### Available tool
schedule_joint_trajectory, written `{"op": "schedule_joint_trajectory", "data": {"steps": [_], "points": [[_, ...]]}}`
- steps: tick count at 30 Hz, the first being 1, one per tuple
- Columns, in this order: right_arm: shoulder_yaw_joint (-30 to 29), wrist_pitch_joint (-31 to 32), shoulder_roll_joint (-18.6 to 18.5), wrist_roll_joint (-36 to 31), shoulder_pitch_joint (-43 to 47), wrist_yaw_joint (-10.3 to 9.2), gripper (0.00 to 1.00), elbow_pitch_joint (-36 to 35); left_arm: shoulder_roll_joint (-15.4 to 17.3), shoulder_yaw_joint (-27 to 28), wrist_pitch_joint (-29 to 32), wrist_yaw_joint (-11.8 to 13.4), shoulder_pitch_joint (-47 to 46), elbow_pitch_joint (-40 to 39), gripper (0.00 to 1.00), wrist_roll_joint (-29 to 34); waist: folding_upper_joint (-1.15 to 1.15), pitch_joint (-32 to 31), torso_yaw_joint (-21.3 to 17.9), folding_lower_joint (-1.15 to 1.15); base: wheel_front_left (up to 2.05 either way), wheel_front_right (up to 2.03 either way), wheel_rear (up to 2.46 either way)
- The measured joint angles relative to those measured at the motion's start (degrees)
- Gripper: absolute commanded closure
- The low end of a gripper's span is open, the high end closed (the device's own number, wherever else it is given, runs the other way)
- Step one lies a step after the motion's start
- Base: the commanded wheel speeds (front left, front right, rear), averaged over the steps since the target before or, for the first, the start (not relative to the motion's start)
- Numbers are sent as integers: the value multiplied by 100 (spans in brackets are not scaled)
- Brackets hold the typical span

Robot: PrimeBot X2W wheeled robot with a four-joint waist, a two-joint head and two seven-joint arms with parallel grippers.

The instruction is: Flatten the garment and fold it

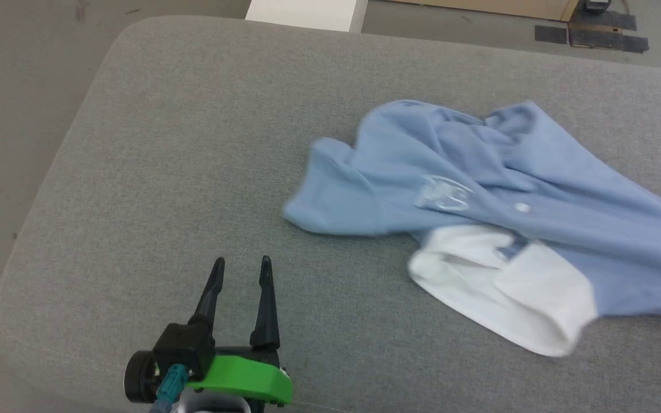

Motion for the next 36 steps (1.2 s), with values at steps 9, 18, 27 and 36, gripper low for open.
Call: {"op": "schedule_joint_trajectory", "data": {"steps": [9, 18, 27, 36], "points": [[-291, -1544, 119, -361, -577, 0, 0, 1059, 0, 108, 0, -110, 20, 152, 0, 1, 0, -24, -63, 0, 0, 0, 0], [364, -2649, 1045, 353, -126, 1, 0, -914, -1, 168, -1, -156, 46, -259, 0, 2, 0, -168, -203, 0, 0, 0, 0], [1204, -3504, 1499, 1149, 1460, 0, 0, -1678, 5, 229, -4, -160, 269, -335, 0, 7, 0, -142, -526, 0, 0, 0, 0], [1303, -3587, 1497, 1144, 1392, 0, 0, -1662, 504, 42, 1633, -664, -1357, 419, 0, 207, 0, 161, -681, 0, 0, 0, 0]]}}
